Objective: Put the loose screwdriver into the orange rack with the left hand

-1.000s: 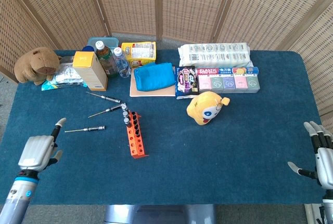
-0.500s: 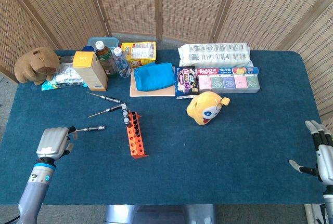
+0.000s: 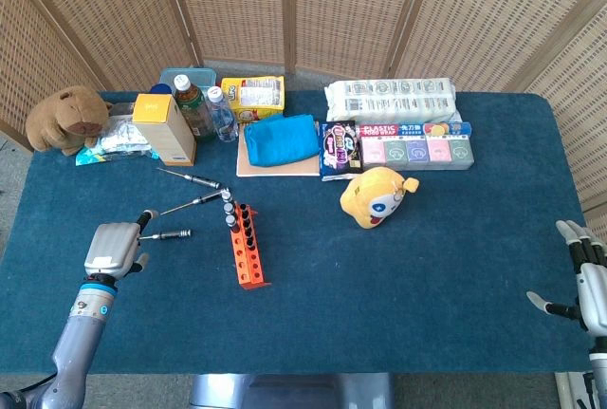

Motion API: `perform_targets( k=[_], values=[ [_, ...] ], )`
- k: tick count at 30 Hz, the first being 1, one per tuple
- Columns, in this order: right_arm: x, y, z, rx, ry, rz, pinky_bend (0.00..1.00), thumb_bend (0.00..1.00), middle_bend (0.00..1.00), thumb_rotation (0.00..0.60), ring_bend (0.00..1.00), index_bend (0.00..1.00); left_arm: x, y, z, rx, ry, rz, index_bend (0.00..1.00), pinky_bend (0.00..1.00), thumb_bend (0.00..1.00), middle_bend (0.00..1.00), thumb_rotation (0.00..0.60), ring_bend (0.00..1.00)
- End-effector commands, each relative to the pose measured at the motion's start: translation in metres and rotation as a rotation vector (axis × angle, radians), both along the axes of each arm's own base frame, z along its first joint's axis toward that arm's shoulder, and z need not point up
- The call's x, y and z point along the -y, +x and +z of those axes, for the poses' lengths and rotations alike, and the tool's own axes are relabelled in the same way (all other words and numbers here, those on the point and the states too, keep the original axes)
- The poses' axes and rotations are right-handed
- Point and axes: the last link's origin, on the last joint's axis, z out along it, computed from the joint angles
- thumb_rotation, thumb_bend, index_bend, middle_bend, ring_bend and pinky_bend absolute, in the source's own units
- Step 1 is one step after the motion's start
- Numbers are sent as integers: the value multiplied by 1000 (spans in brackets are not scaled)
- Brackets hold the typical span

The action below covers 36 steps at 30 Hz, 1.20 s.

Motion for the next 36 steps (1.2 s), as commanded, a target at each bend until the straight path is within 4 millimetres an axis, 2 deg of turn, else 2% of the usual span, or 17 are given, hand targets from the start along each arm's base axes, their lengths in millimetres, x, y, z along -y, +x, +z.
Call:
perform_targets(
  k=[1,8,17,28,36],
  values=[
    [0,-1,0,0,1,-2,0,15,65,600,0,0,-1,2,-1,-2,-1,1,105,1000,276,1000,600,1000],
    [0,-2,0,4,11,-6,0,17,73,600,0,0,-7,2,-4,-4,25,30,105,1000,281,1000,600,1000],
    [1,-4,0,12,16,-15,0,20,81,600,0,0,-17,0,-15,21,21,81,117,1000,326,1000,600,1000],
    [1,-8,2,12,19,-27,0,21,88,600,0,0,-26,6,-28,11,-10,112,134,1000,327,1000,600,1000],
    [2,-10,3,14,20,-30,0,21,91,600,0,0,-33,10,-37,4,-27,135,207,1000,326,1000,600,1000]
  ],
)
